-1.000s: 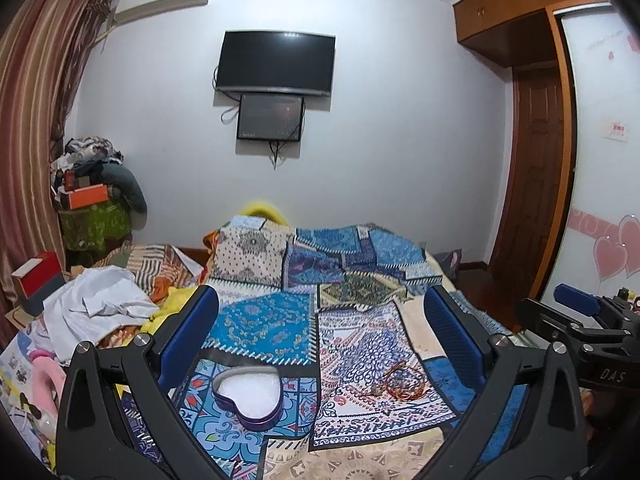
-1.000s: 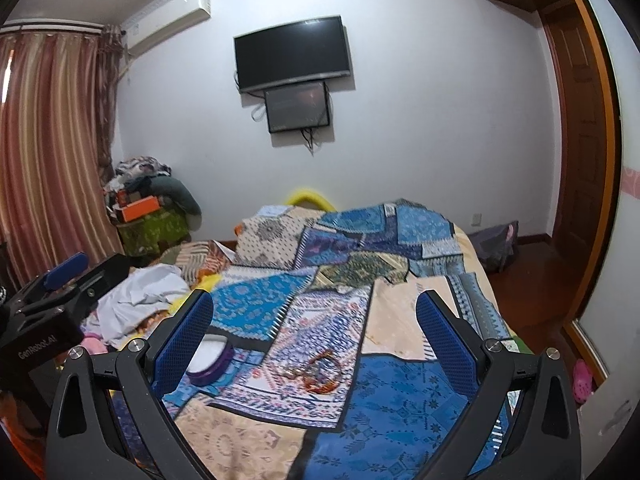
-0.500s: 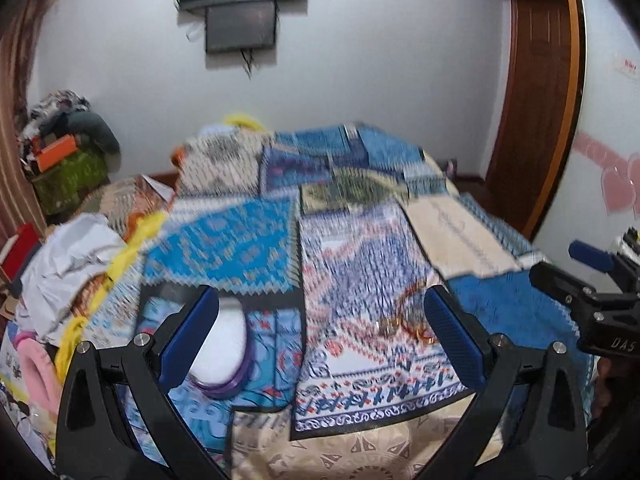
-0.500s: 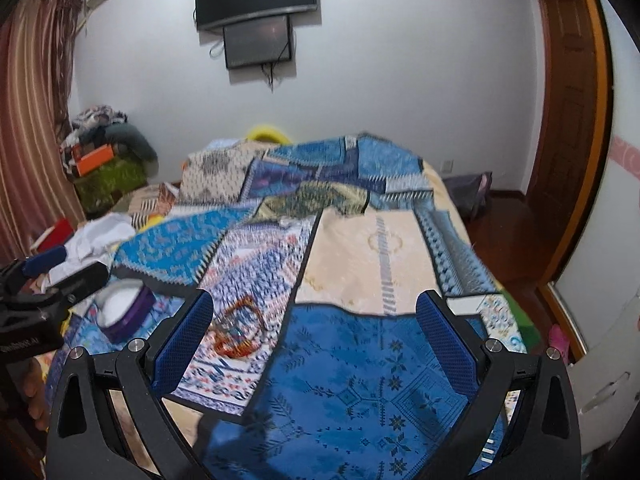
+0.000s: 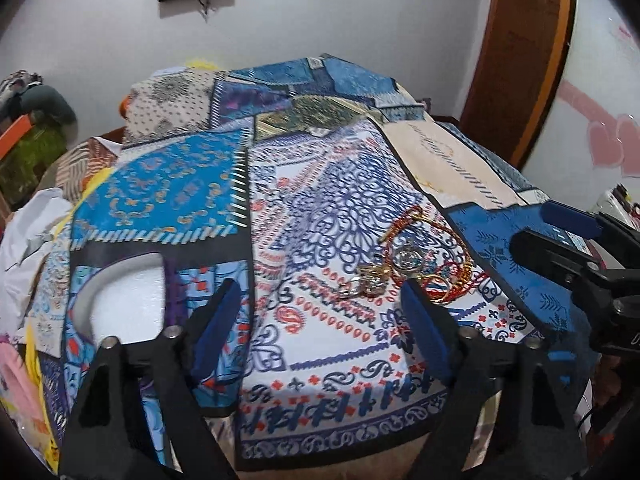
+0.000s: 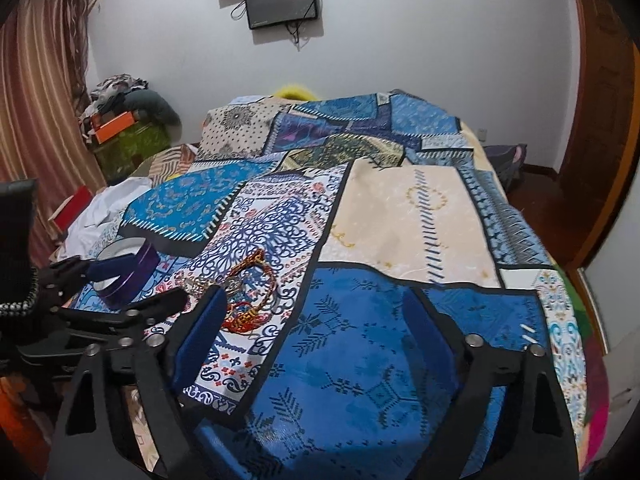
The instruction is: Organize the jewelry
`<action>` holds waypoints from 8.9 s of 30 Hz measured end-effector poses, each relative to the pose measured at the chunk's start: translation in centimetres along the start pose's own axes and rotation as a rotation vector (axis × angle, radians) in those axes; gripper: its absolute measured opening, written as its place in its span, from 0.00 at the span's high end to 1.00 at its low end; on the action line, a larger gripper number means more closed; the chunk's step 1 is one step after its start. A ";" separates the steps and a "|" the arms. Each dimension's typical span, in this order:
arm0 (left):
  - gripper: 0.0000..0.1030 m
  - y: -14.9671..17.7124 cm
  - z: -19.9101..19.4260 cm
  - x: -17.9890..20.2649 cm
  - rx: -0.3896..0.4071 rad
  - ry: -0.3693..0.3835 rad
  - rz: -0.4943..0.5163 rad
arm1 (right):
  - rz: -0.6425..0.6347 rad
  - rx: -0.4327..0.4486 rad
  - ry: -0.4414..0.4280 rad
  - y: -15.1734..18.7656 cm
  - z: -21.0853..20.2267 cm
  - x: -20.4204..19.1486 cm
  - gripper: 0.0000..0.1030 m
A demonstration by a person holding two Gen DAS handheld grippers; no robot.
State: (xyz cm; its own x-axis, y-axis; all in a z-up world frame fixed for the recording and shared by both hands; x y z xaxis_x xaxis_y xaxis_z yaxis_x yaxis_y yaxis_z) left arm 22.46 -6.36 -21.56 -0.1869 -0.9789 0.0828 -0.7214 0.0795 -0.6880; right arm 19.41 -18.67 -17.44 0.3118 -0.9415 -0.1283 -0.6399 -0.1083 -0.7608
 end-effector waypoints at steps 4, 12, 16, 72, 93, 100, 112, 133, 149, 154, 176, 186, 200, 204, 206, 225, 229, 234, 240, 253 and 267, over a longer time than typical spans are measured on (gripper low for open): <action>0.45 0.1 1.0 0.4 -0.023 0.041 0.012 | -0.003 -0.015 -0.028 0.2 0.4 -0.2 0.28; 0.68 0.0 1.5 0.4 0.001 0.056 0.013 | 0.007 -0.037 -0.069 0.2 1.1 -0.4 0.37; 0.86 -0.1 1.3 0.3 0.009 0.078 0.010 | 0.004 -0.055 -0.082 0.5 1.4 -0.6 0.42; 0.86 1.6 -6.8 -1.8 0.122 0.038 -0.066 | -0.006 -0.117 -0.165 -2.8 2.2 -2.3 0.95; 0.86 2.4 -7.4 -2.3 0.109 -0.011 -0.070 | 0.023 -0.241 -0.235 0.5 5.0 -3.7 0.93; 0.86 2.4 -9.2 -1.8 0.139 -0.030 -0.058 | 0.025 -0.185 -0.209 0.1 3.0 -3.6 0.93; 0.86 2.6 -11.0 -1.5 0.162 -0.045 -0.048 | -0.021 -0.189 -0.152 0.2 0.9 -4.0 0.77; 0.86 3.0 -10.3 -2.5 0.143 -0.058 -0.072 | -0.103 -0.220 -0.118 1.9 4.5 -5.0 0.88; 0.86 2.2 -11.5 -2.2 0.182 -0.076 -0.063 | -0.105 -0.077 -0.117 -1.4 -0.5 -4.7 0.94; 0.86 2.1 -12.3 -2.4 0.199 -0.085 -0.066 | -0.073 -0.036 -0.170 -2.5 -2.0 -5.3 0.94; 0.86 4.0 -13.1 -5.0 0.184 -0.128 -0.104 | -0.146 -0.170 -0.125 1.1 -0.2 -8.0 0.75; 0.86 3.9 -12.1 -5.7 0.171 -0.123 -0.111 | -0.230 -0.188 -0.178 -0.3 1.5 -10.1 0.75; 0.86 4.2 -9.9 -8.5 0.129 -0.145 -0.152 | -0.288 -0.307 -0.187 -1.4 7.8 -10.7 0.75; 0.86 4.1 -8.9 -8.6 0.118 -0.134 -0.153 | -0.308 -0.346 -0.179 -0.7 8.2 -10.0 0.75; 0.86 4.0 -8.5 -8.6 0.113 -0.130 -0.154 | -0.340 -0.338 -0.172 -0.5 8.0 -10.4 0.75; 0.86 3.5 -8.5 -9.0 0.121 -0.143 -0.154 | -0.377 -0.260 -0.165 -0.8 6.9 -11.5 0.93; 0.86 3.2 -9.2 -9.6 0.140 -0.143 -0.156 | -0.369 -0.214 -0.172 -2.0 5.5 -11.9 0.93; 0.86 2.8 -9.6 -10.5 0.149 -0.149 -0.152 | -0.368 -0.154 -0.192 -3.8 4.2 -13.7 0.93; 0.86 2.5 -9.2 -12.0 0.140 -0.141 -0.149 | -0.347 -0.135 -0.264 -4.9 4.6 -16.5 0.93; 0.86 3.4 -5.0 -13.9 0.041 -0.043 -0.179 | -0.324 -0.276 -0.357 -4.0 10.4 -20.9 0.93; 0.86 3.0 -4.7 -14.5 0.053 -0.005 -0.189 | -0.258 -0.374 -0.384 -4.0 12.6 -20.6 0.91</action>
State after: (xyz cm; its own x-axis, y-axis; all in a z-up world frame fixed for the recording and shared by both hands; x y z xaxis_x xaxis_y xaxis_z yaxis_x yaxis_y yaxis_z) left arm 19.91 8.94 -21.47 -0.0476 -0.9764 0.2107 -0.7074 -0.1160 -0.6972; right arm 24.37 5.15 -19.76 0.6773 -0.6943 -0.2433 -0.6919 -0.4887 -0.5314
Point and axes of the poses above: each gripper's, at about its wrist camera, not at the fingertips, and z roughly the way its jaws point, x to its right, y to its underside, the point moved 4 cm from there along z, roughly the way its jaws point, and after that the axes turned 1 degree about x, right-handed, at the moved point
